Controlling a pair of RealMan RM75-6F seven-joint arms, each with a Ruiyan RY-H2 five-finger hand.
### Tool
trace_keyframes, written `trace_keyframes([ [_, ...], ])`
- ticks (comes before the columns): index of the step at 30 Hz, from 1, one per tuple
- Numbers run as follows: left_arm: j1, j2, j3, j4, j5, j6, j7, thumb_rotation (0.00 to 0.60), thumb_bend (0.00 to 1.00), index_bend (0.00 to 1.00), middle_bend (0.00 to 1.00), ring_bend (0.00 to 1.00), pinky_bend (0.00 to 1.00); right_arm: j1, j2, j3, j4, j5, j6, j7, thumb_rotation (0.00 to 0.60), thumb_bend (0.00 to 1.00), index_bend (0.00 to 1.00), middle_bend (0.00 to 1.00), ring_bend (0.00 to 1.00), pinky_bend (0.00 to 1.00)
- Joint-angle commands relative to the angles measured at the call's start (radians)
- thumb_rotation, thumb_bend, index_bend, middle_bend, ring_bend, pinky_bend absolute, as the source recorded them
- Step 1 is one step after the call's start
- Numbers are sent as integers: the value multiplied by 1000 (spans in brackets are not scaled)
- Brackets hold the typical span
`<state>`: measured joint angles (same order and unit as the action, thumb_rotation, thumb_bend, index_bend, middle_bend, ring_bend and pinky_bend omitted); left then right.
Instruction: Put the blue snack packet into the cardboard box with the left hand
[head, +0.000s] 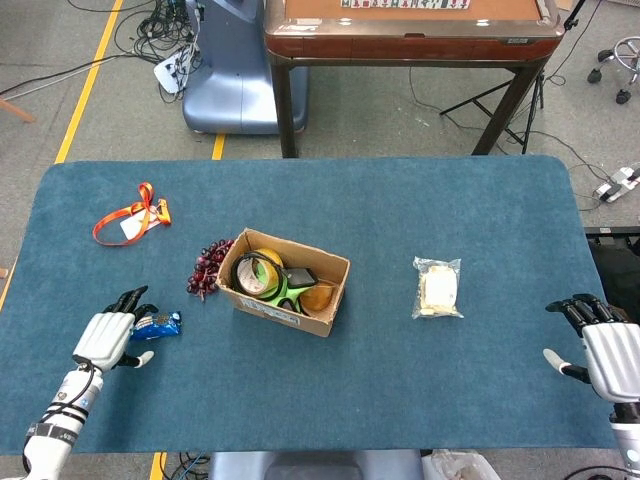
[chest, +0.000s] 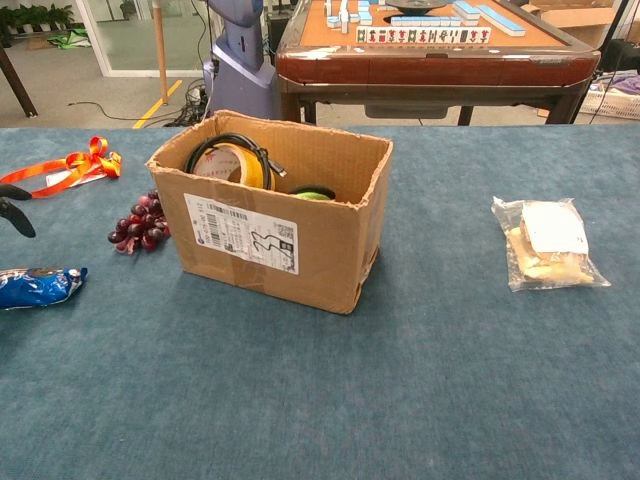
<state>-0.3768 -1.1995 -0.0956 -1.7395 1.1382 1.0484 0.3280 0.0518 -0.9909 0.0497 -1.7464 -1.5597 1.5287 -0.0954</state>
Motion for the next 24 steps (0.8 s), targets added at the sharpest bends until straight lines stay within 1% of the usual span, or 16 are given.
trace_keyframes([
  [1, -34, -34, -5, 40, -45, -37, 29, 600, 170, 251, 0, 0, 191, 0, 1, 0, 0, 0, -1, 1, 600, 4, 364, 376, 234, 437],
  [6, -68, -70, -6, 93, -107, -76, 54, 600, 169, 251, 0, 0, 190, 1, 2, 0, 0, -1, -3, 3, 600, 4, 364, 376, 234, 437],
  [15, -110, -132, -2, 177, -229, -100, 116, 600, 170, 262, 0, 0, 189, 1, 2, 0, 1, -1, -4, 4, 600, 3, 364, 377, 234, 437],
  [21, -124, -145, 4, 207, -273, -117, 115, 600, 171, 276, 0, 0, 189, 2, 0, 0, 1, 0, -7, 2, 600, 4, 364, 377, 234, 437],
  [24, -128, -147, 8, 212, -283, -118, 111, 600, 206, 289, 0, 0, 189, 3, -1, -1, 1, 0, -10, 0, 600, 3, 364, 377, 234, 437],
])
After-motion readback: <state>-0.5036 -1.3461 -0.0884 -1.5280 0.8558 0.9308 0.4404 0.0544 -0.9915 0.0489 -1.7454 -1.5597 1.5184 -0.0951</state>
